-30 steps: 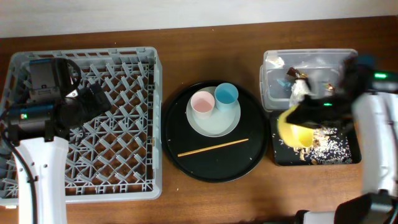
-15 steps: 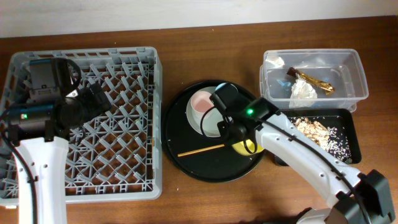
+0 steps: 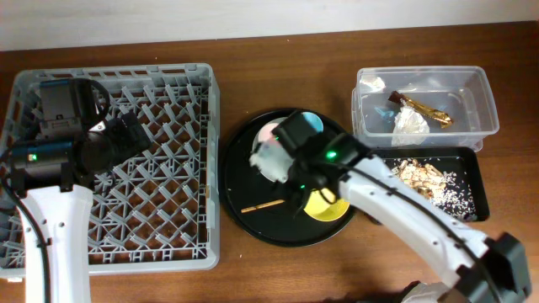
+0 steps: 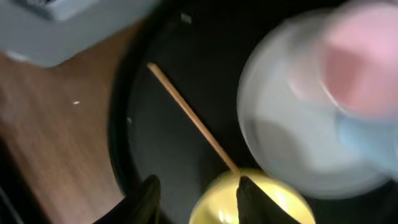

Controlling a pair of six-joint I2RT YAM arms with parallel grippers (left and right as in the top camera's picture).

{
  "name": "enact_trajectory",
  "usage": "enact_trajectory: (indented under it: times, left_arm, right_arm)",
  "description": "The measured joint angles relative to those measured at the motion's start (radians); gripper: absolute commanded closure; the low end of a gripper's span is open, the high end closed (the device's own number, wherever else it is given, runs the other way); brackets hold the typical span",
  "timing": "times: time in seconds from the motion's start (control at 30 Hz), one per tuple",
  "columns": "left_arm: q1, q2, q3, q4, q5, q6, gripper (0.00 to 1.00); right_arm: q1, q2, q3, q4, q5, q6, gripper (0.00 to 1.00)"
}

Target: Sort waste into correct bins and load items into the dishwasher rack

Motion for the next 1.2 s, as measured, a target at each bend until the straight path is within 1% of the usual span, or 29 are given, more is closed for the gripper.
enact_trajectory:
  times: [0.03,0.2,0.4,0.43,0.5,0.63,0.73,0.8,0.93,1.07,1.17,1.2]
  left_arm:
    - [0.000,0.000,0.000,0.000,0.000,0.000,0.01]
    - [0.000,0.000,0.000,0.000,0.000,0.000,0.01]
    - [0.000,0.000,0.000,0.000,0.000,0.000,0.01]
    - [0.000,0.000,0.000,0.000,0.000,0.000,0.01]
    - [0.000,0.000,0.000,0.000,0.000,0.000,0.01]
    - [0.000,0.000,0.000,0.000,0.000,0.000,0.01]
    - [0.000,0.000,0.000,0.000,0.000,0.000,0.01]
    - [0.000,0.000,0.000,0.000,0.000,0.000,0.01]
    - [0.000,0.000,0.000,0.000,0.000,0.000,0.01]
    - [0.000,0.000,0.000,0.000,0.000,0.000,0.01]
    - [0.000,0.000,0.000,0.000,0.000,0.000,0.01]
    - [0.000,0.000,0.000,0.000,0.000,0.000,0.01]
  right_arm:
    - [0.027,0.027,-0.001,0.026,-0.009,-0.036,0.61]
    - [0.108,0.191,-0.004,0.105,-0.025,-0.217,0.58]
    - [0.115,0.323,-0.005,0.150,0.029,-0.294,0.60]
    - [0.115,0.336,-0.005,0.161,0.032,-0.299,0.61]
    - [0.115,0.359,-0.005,0.192,0.039,-0.307,0.78]
    - [0.115,0.389,-0.005,0.206,0.044,-0.312,0.76]
    - [0.115,0.407,-0.005,0.206,0.043,-0.316,0.78]
    - [0.115,0.407,-0.005,0.204,0.044,-0.316,0.96]
    - [0.115,0.407,-0.001,0.171,0.045,-0.320,0.96]
    - [0.115,0.406,0.021,0.097,0.039,-0.319,0.96]
    - [0.115,0.374,0.127,0.068,0.009,-0.313,0.96]
    - [0.115,0.348,0.169,0.068,0.005,-0.284,0.96]
